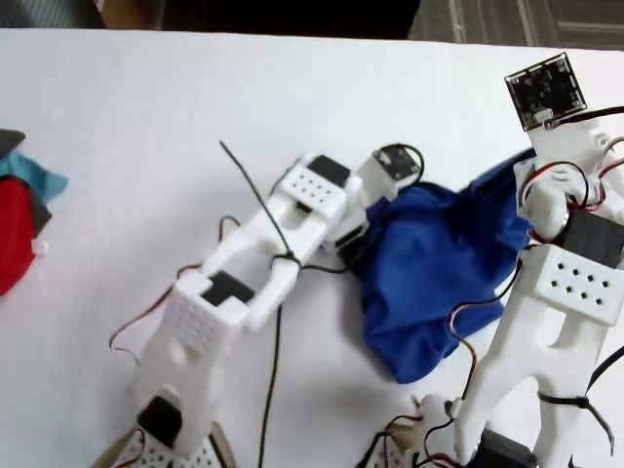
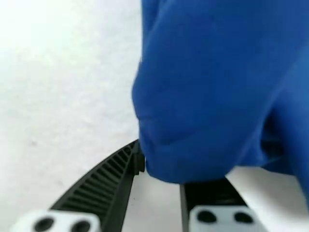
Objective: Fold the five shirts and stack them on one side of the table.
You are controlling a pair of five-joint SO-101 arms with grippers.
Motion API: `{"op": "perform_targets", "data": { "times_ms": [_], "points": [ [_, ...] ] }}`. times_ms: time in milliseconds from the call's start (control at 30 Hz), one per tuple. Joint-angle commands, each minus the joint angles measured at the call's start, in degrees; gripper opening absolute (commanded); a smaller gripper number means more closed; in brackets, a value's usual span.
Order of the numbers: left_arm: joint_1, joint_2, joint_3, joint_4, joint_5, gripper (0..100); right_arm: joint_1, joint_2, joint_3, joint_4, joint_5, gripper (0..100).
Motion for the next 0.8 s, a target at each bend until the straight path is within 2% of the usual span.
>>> {"op": "perform_targets", "data": {
  "times_ms": [0, 100, 367, 467, 533, 767],
  "points": [
    [-0.7, -0.4, -0.7, -0.7, -0.5, 9, 0.5, -0.7, -0.4, 0.3, 0.1, 2.2],
    [-0.7, -0.4, -0.7, -0.7, -0.5, 3, 0.5, -0.7, -0.4, 0.3, 0.1, 2.2],
    [-1.1, -1.2, -1.1, 0.8, -0.4, 3, 0.0, -0.7, -0.8, 0.3, 0.0, 2.2],
    [-2.7, -2.6, -3.6, 6.1, -0.5, 3, -1.5, -1.5, -3.4, 0.3, -0.8, 2.2],
    [-4.9, -4.6, -5.9, 10.2, -0.5, 3, -2.6, -3.5, -6.9, 0.3, -3.9, 2.1],
    [-13.5, -19.9, -21.4, 25.2, -0.6, 3, -15.7, -7.2, -21.7, 6.5, -8.4, 2.1]
  ]
}}
